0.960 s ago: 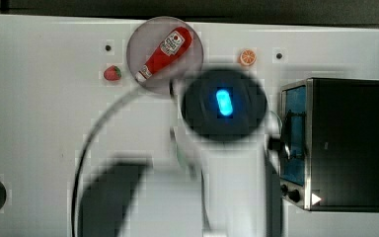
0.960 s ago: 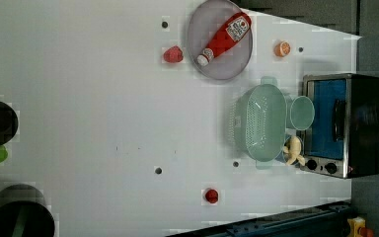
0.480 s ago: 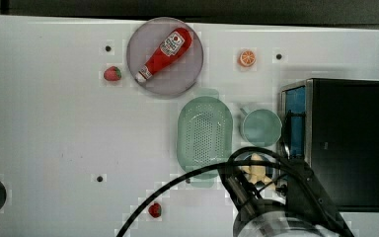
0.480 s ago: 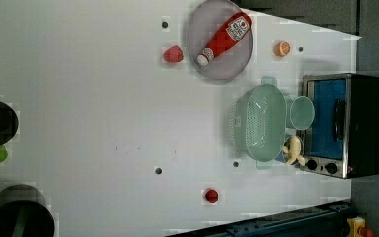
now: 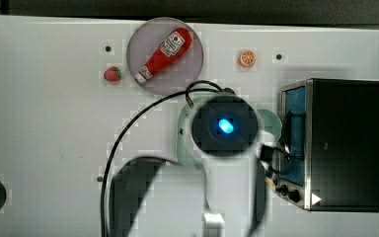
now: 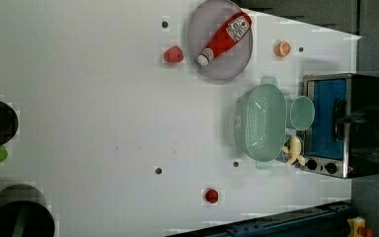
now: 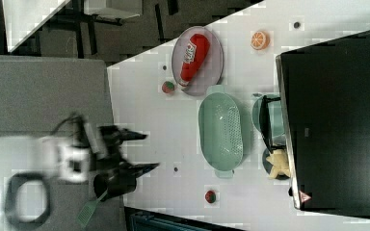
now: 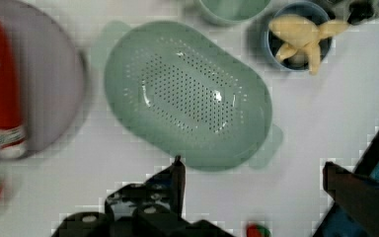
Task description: Drag strainer right to left.
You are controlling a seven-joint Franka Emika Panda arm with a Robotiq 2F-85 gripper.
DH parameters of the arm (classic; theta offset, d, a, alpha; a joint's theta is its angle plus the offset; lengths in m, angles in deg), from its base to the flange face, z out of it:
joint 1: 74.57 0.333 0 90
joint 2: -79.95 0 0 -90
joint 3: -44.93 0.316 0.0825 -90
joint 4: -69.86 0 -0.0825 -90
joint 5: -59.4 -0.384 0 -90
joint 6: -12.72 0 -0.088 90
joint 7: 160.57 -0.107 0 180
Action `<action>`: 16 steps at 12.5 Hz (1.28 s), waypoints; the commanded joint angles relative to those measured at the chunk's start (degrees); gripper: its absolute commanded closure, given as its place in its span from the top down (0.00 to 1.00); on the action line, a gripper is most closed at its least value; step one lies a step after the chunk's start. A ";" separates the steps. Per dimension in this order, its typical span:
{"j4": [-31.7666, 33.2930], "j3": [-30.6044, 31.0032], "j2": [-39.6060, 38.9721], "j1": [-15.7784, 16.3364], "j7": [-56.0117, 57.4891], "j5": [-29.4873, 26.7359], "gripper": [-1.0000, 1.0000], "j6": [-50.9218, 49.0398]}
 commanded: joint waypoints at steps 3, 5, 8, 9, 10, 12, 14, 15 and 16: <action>8.70 0.59 -7.94 0.15 -20.13 0.11 1.00 15.79; 11.83 0.74 -11.15 0.41 -25.47 0.11 1.00 22.75; 17.03 1.24 -15.87 0.55 -27.56 0.10 1.00 34.35; 18.45 1.29 -17.61 0.67 -27.55 0.04 1.00 37.96; 19.23 1.33 -19.70 0.78 -27.56 0.02 1.00 41.10; 18.55 1.62 -24.73 1.19 -27.57 0.02 1.00 45.60; 17.67 2.48 -28.75 1.66 -28.53 -0.25 1.00 49.09; 17.45 2.67 -29.89 1.90 -31.44 -0.74 1.00 50.84; 17.50 2.76 -30.55 2.29 -34.54 -1.04 1.00 51.54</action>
